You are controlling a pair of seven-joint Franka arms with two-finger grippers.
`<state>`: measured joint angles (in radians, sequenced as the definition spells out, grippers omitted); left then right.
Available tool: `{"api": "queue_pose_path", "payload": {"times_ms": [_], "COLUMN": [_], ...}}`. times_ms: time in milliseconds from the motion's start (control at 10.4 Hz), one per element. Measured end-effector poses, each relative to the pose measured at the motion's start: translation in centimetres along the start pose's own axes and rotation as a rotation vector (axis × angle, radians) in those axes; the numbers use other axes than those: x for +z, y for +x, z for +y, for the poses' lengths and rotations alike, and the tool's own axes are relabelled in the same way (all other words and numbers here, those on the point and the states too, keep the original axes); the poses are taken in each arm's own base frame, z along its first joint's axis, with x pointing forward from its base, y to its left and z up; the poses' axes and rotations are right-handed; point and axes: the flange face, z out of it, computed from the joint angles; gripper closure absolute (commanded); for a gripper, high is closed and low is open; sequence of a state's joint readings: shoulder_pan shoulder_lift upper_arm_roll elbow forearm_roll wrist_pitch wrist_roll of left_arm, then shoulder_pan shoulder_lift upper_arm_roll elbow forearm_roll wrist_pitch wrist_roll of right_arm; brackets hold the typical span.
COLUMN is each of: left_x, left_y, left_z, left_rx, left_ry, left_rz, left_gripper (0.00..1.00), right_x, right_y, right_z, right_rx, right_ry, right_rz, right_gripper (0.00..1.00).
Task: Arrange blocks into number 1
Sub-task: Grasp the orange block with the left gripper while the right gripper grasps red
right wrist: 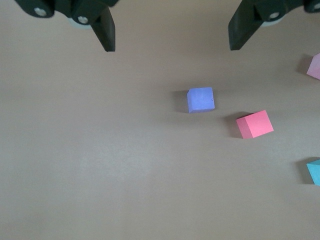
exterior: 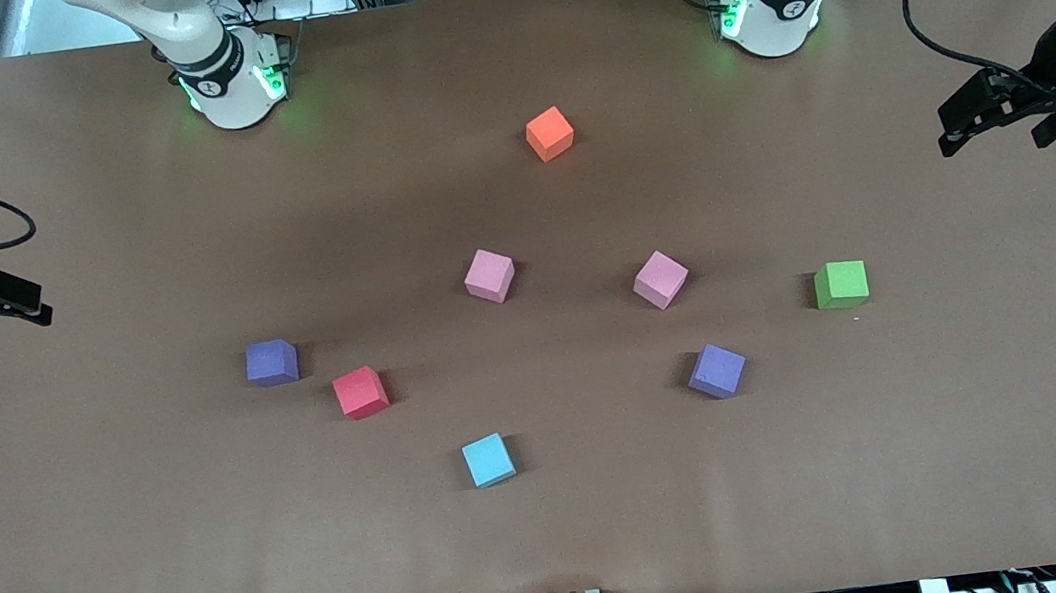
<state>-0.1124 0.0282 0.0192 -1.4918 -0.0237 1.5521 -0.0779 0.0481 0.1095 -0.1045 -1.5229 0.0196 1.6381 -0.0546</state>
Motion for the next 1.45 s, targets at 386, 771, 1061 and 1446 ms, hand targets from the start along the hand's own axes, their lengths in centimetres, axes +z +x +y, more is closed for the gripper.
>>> {"api": "queue_pose_path", "payload": {"times_ms": [386,771,1061,1446], "left_x": [0.1,5.6,12.2,24.6], "left_y": [0.1,-2.5,-8.2,-15.5], "left_z": [0.7,16.9,29.1,36.7], "left_rx": [0.012,-0.011,-0.150,-0.435], "left_ry": [-0.001,-0.013,0.011,-0.033], "left_rz": [0.006,-0.046,-0.144,-0.279], "left_gripper": [0.00,0.00,0.00,0.00], "right_x": [0.0,0.5,5.2,15.2], "right_y": [0.0,0.2,2.2,5.6], "right_z": [0.1,-0.2,-2.7,-8.9], "right_rx": [0.001,-0.003,-0.040,-0.105], "right_ry": [0.000,0.003,0.018,0.076], "right_rz": [0.000,-0.012,-0.051,-0.055], "right_gripper": [0.00,0.00,0.00,0.00]}}
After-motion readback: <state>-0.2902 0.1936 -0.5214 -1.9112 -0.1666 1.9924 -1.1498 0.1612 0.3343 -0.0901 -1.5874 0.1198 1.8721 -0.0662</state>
